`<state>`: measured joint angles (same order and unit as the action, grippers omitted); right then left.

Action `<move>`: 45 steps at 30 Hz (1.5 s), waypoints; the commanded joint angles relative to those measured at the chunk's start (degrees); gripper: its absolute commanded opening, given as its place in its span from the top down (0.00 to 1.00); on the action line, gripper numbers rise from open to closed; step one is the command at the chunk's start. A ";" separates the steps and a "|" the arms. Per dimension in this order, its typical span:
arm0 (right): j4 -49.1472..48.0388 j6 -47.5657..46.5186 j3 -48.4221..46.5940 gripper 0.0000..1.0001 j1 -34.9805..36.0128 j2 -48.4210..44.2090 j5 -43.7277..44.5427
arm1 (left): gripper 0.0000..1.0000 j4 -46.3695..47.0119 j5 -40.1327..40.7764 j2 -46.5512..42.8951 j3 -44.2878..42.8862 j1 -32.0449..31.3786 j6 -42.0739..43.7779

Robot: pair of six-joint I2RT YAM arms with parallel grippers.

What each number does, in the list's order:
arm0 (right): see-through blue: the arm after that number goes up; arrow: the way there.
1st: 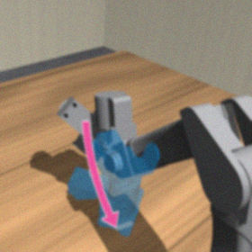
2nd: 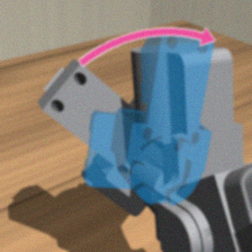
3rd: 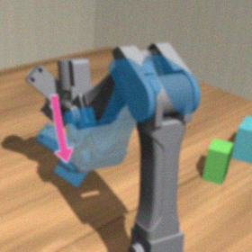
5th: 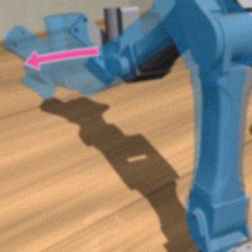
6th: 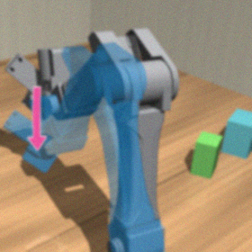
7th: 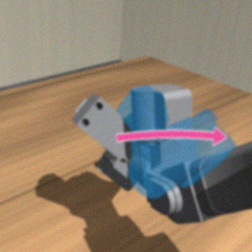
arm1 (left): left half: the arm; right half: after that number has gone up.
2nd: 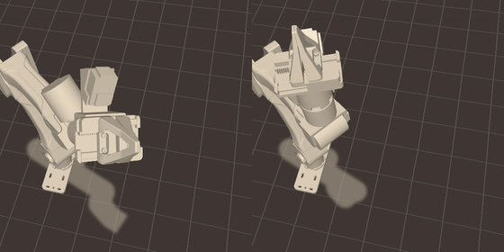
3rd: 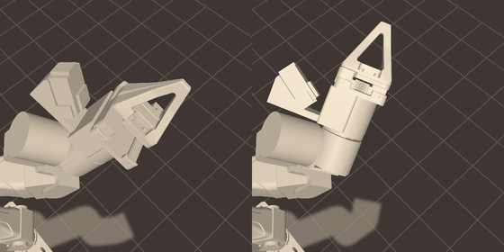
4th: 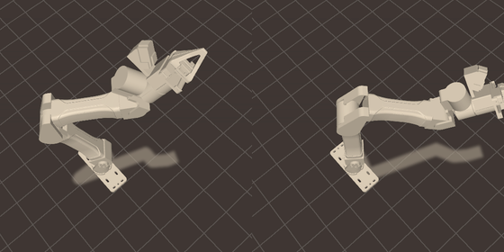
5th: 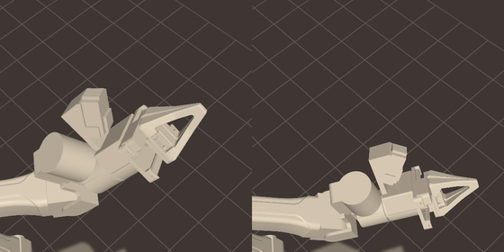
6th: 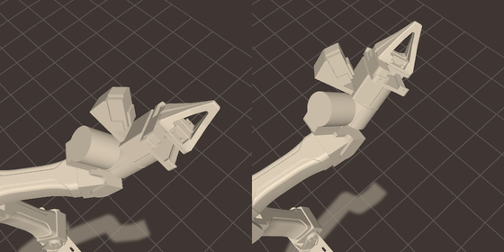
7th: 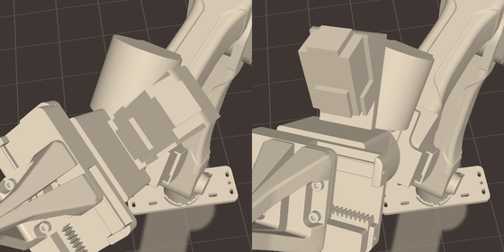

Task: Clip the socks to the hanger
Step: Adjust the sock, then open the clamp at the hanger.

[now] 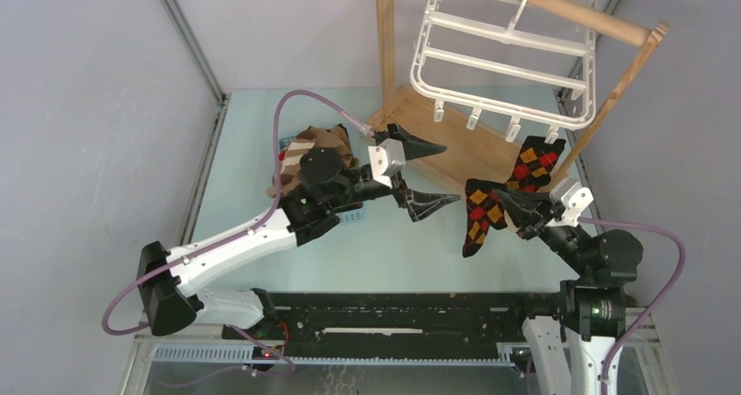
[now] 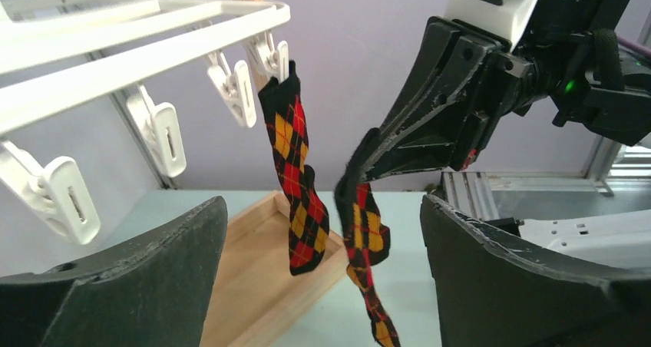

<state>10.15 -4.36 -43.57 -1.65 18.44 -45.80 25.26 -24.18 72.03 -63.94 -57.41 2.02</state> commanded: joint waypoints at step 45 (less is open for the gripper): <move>-0.36 1.55 1.94 1.00 -19.88 4.06 -7.45 | 0.19 38.19 9.17 24.70 -6.02 0.89 -25.99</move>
<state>11.66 -3.53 -41.67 -21.04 22.15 -54.22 59.20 -19.11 95.29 -70.11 -56.82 -24.05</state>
